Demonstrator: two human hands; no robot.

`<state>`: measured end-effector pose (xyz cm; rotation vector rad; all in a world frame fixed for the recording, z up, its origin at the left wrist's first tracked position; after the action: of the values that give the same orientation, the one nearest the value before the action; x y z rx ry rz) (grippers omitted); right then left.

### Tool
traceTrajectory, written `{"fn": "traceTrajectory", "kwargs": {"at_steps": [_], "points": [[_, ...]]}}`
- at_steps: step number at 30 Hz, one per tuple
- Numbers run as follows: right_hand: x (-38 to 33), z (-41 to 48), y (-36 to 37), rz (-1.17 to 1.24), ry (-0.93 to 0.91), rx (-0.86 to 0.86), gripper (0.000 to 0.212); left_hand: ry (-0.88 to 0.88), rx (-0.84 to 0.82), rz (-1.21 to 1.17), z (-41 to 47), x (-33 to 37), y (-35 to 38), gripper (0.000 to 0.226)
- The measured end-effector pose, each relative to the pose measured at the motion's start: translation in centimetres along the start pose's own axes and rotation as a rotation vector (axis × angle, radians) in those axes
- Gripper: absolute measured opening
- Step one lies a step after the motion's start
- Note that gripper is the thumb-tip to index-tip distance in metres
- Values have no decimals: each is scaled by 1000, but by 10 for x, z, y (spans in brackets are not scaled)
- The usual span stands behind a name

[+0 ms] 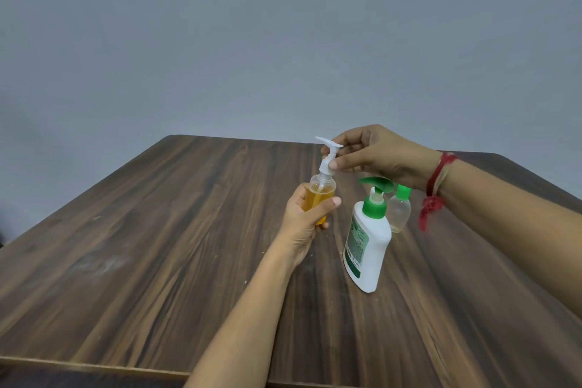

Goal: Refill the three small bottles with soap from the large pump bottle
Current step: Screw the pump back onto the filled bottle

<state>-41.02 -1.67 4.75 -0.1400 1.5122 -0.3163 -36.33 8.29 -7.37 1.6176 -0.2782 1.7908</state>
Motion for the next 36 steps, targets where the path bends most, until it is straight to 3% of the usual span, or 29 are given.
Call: {"fn": "traceTrajectory", "kwargs": {"at_steps": [4, 8, 15, 19, 24, 29, 36], "points": [[-8, 1, 3, -133, -6, -27, 26, 6, 4, -6, -1, 0, 0, 37], [-15, 0, 9, -264, -36, 50, 23, 7, 25, -8, -1, 1, 0, 32], [-29, 0, 21, -578, -111, 225, 42, 14, 70, -68, -3, 6, 0, 44], [-33, -7, 22, -357, -32, 191, 37, 22, 52, -146, -5, 15, 3, 42], [-33, -18, 18, 49, 86, 26, 33, 32, 53, -137, -11, 24, 10, 43], [-36, -30, 22, 88, -6, -36, 23, 90, 14, -73, -23, 40, 21, 41], [-46, -45, 24, 8, -214, 253, 24, 94, 58, -128, -37, 52, 27, 39]]}}
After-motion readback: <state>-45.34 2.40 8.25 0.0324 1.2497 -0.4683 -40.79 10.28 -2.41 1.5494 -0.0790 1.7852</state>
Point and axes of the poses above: each hand's wrist, its own z-axis towards the middle knuckle, its own y-axis out of the palm, x = y × z, the point moved 6 cm from there along z, towards the middle knuckle, and after that the axes turned 6 degrees about z, right-handed, at the moved point
